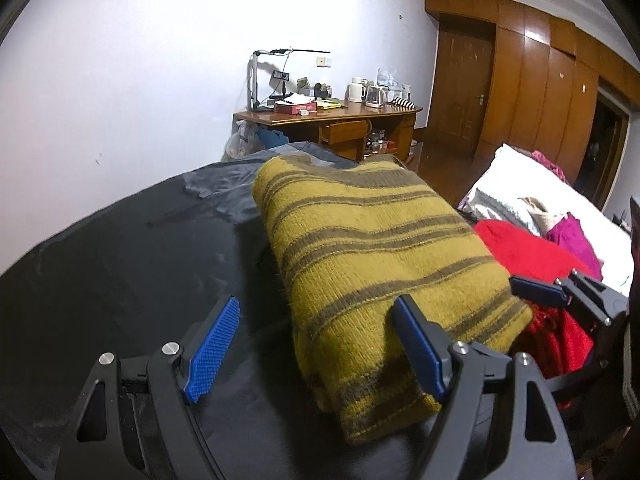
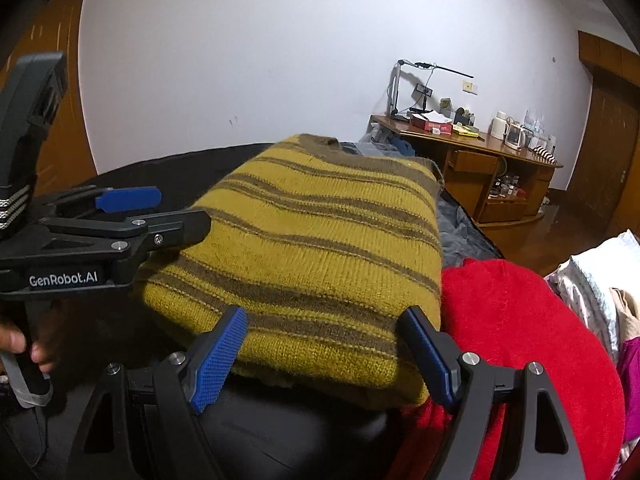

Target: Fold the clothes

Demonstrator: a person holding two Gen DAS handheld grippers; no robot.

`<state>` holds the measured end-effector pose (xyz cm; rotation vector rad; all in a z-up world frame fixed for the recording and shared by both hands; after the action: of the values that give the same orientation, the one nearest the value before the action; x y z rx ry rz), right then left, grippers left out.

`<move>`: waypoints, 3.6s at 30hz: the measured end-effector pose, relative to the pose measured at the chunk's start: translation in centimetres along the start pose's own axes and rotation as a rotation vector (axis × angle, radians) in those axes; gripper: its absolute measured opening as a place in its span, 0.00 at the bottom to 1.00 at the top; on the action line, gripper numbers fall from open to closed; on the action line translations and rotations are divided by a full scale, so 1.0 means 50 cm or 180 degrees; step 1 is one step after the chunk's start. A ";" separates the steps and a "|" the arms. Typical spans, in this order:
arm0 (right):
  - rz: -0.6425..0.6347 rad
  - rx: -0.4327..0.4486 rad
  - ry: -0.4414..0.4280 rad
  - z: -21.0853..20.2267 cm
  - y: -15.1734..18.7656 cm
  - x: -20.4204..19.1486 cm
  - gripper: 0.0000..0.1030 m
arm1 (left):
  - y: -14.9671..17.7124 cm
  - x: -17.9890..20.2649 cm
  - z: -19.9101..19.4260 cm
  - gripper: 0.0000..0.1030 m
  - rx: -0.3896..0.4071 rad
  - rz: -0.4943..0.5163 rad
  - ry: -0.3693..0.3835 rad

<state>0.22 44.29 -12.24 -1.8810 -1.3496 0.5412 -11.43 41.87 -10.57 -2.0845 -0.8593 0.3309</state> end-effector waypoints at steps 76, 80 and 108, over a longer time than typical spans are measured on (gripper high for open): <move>0.0157 0.0111 0.0272 -0.059 -0.008 -0.004 0.89 | 0.019 -0.044 0.022 0.88 0.0108 -0.0181 -0.0145; 0.0131 -0.0034 0.0284 -0.034 0.006 -0.008 0.89 | 0.020 -0.047 0.022 0.90 0.0115 -0.0183 -0.0153; 0.0057 0.0178 0.0769 -0.115 -0.040 0.019 0.89 | 0.006 -0.002 -0.018 0.99 -0.0061 0.0065 -0.0357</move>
<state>3.36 43.63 -6.99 -1.8483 -1.1495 0.3438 -10.92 41.15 -10.26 -2.1097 -0.9109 0.4555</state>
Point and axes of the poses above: each gripper's, at about its wrist camera, not at the fingertips, and z roughly the way its jaws point, x to its right, y to its underside, the point moved 9 cm from there along z, roughly the way its jaws point, and after that the axes turned 3 degrees about -z, right-handed, at the moved point
